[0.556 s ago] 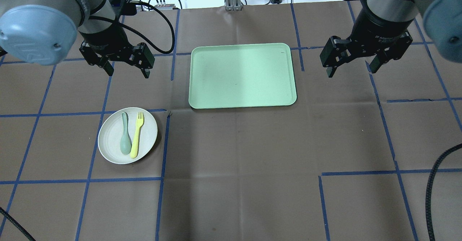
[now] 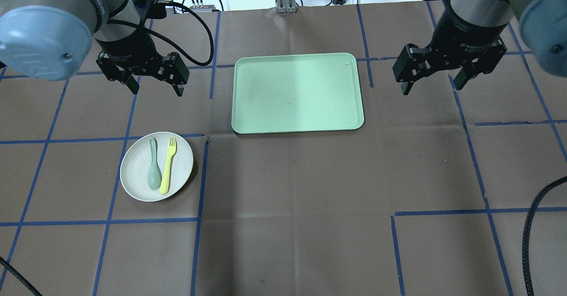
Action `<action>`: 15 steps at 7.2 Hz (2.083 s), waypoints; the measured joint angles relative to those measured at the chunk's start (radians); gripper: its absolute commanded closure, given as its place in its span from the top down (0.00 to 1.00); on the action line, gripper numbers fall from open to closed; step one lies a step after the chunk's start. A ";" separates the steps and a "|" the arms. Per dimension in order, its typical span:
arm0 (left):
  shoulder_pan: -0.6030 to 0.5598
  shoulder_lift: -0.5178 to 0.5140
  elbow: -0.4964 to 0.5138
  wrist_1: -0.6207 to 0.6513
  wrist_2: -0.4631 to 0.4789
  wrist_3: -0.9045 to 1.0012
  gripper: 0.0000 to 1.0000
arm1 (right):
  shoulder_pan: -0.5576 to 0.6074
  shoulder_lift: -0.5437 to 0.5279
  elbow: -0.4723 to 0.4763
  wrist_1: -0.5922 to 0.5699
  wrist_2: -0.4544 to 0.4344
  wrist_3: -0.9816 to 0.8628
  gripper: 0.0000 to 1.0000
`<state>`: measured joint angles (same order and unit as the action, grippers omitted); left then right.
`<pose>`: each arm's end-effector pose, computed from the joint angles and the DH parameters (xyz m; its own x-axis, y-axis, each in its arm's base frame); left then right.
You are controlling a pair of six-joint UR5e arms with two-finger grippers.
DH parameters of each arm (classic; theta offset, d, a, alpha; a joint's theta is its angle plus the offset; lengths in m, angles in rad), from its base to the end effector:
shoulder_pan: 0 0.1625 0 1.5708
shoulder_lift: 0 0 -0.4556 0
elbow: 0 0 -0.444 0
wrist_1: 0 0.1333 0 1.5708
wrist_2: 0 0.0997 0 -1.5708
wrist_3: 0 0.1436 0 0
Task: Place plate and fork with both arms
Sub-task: 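Move the left gripper down and outward toward the white plate's rim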
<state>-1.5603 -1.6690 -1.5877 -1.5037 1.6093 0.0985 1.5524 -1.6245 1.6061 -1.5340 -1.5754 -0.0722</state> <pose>-0.1217 -0.5797 0.4168 -0.9954 0.0896 -0.0335 0.0878 0.9948 0.0515 0.1231 -0.5189 0.4802 -0.9985 -0.0538 0.0033 -0.0538 0.9984 0.0187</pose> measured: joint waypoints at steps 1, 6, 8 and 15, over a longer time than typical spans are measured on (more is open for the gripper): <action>0.000 0.000 0.000 -0.001 0.000 -0.002 1.00 | 0.000 0.000 0.000 0.000 0.000 0.000 1.00; 0.001 0.041 -0.066 -0.014 0.005 -0.004 1.00 | 0.002 0.000 0.000 0.000 0.000 0.000 1.00; 0.028 0.037 -0.068 -0.020 -0.003 -0.009 1.00 | 0.002 0.000 0.000 0.001 0.000 0.000 1.00; 0.259 -0.108 -0.072 0.082 -0.088 0.275 1.00 | 0.001 0.000 0.000 0.002 0.000 0.000 1.00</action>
<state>-1.3014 -1.7769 -1.6600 -1.4221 1.5216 0.3739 1.5537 -1.6244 1.6061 -1.5325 -1.5755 -0.0723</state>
